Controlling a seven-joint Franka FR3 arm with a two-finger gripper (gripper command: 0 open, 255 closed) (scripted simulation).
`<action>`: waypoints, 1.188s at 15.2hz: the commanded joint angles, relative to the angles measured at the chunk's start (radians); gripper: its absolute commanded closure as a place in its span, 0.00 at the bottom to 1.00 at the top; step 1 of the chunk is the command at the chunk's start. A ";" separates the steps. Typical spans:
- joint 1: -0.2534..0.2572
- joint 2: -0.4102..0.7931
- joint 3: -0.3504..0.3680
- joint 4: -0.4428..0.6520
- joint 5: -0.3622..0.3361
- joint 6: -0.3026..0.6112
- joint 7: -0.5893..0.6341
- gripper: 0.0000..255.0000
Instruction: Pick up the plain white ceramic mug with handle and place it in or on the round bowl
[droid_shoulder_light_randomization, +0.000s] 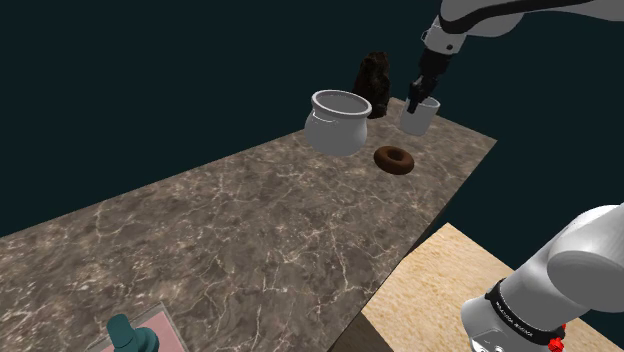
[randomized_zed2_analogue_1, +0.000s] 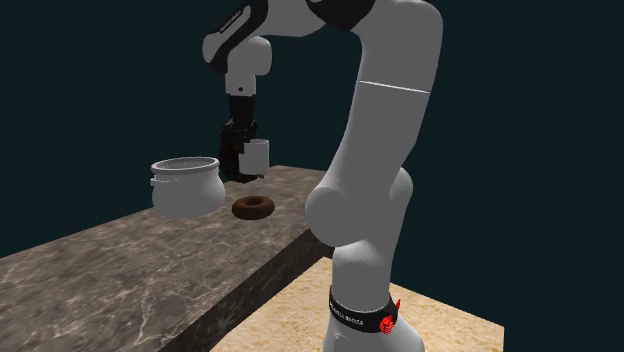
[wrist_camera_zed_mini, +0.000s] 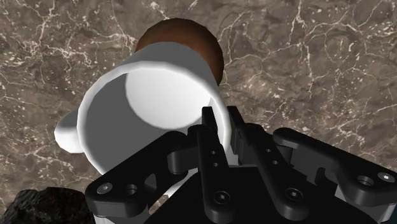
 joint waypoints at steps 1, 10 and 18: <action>0.001 0.040 -0.003 0.037 0.007 0.003 -0.006 1.00; 0.000 0.064 -0.006 -0.060 0.011 0.123 -0.010 1.00; 0.000 0.100 -0.009 -0.132 0.019 0.231 -0.017 1.00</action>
